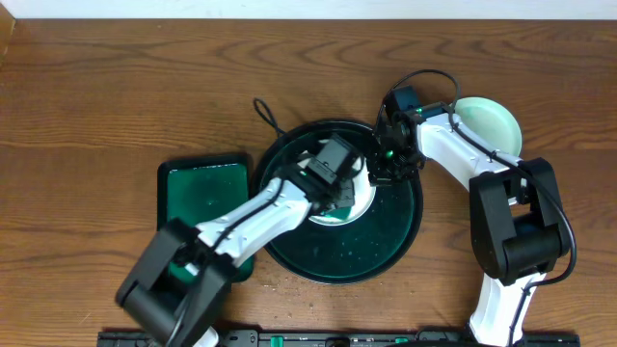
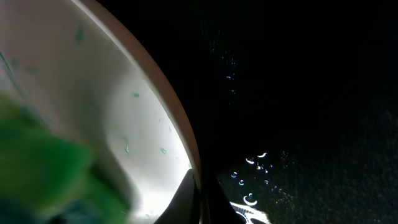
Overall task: Clean dirty plates on tray and stack at the side
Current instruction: 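Carry the sponge with the left gripper onto the white plate, then scrub the white plate with the sponge while the right gripper holds its rim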
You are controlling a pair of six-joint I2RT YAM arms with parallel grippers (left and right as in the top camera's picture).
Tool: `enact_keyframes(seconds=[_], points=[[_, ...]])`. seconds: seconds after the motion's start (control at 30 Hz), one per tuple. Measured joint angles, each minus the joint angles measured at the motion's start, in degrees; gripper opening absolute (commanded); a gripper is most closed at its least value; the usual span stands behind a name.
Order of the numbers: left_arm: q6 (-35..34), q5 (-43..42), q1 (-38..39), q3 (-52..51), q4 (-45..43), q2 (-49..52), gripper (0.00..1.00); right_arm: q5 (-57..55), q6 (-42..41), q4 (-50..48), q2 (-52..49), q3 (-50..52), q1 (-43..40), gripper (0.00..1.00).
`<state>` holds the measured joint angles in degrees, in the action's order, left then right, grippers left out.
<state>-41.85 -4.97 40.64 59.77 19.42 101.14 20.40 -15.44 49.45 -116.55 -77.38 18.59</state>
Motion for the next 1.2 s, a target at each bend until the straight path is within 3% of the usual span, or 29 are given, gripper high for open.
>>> enact_keyframes(seconds=[0.43,0.73,1.2], points=[[-3.2,-3.1,-3.3,1.5,-2.5,4.4,0.07,0.1,0.0,0.4,0.0,0.0,0.0,0.01],[2.6,2.1,-13.2,3.4,4.7,4.4,0.07,0.8,0.0,0.8,0.0,0.0,0.0,0.01],[10.9,5.4,-9.9,5.2,7.0,5.0,0.07,0.9,0.0,0.9,0.0,0.0,0.0,0.01]])
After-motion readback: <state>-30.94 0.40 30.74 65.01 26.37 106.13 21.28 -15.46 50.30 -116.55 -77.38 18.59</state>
